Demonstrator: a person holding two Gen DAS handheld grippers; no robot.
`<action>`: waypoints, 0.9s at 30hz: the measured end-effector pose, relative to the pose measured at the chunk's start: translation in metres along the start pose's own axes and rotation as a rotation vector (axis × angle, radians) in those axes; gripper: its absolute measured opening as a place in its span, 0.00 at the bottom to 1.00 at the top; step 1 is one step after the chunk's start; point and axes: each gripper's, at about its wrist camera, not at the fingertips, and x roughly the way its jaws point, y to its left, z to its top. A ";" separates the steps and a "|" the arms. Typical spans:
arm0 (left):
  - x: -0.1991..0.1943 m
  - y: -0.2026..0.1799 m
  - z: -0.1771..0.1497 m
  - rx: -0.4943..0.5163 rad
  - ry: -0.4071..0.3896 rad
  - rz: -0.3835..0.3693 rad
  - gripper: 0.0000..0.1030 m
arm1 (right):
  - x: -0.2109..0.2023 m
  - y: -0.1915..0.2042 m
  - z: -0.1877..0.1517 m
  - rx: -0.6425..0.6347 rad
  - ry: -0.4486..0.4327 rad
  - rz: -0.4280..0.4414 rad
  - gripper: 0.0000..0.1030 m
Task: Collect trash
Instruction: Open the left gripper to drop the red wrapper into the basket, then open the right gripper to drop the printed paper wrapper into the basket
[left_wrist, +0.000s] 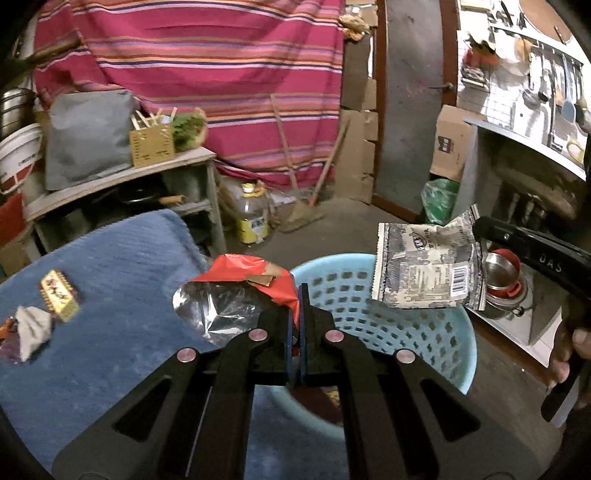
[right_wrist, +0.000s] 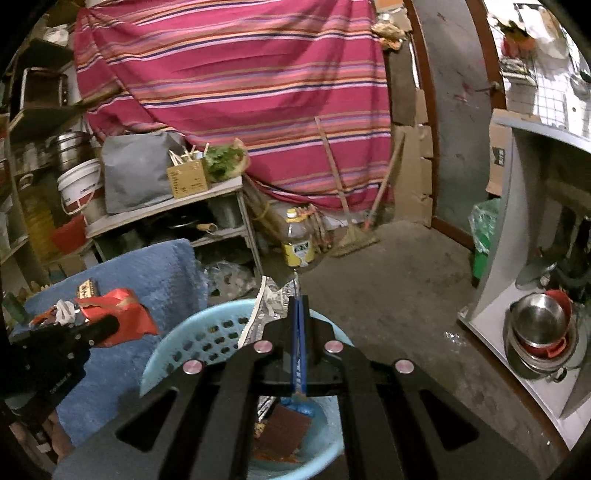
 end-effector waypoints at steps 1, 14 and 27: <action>0.004 -0.002 0.000 0.001 0.005 -0.006 0.02 | 0.001 -0.004 -0.002 0.005 0.006 -0.001 0.01; -0.007 0.009 0.003 -0.057 0.005 0.044 0.77 | 0.017 0.006 -0.007 -0.004 0.052 0.015 0.01; -0.111 0.085 0.006 -0.084 -0.124 0.292 0.95 | 0.070 0.048 -0.024 -0.012 0.206 0.010 0.27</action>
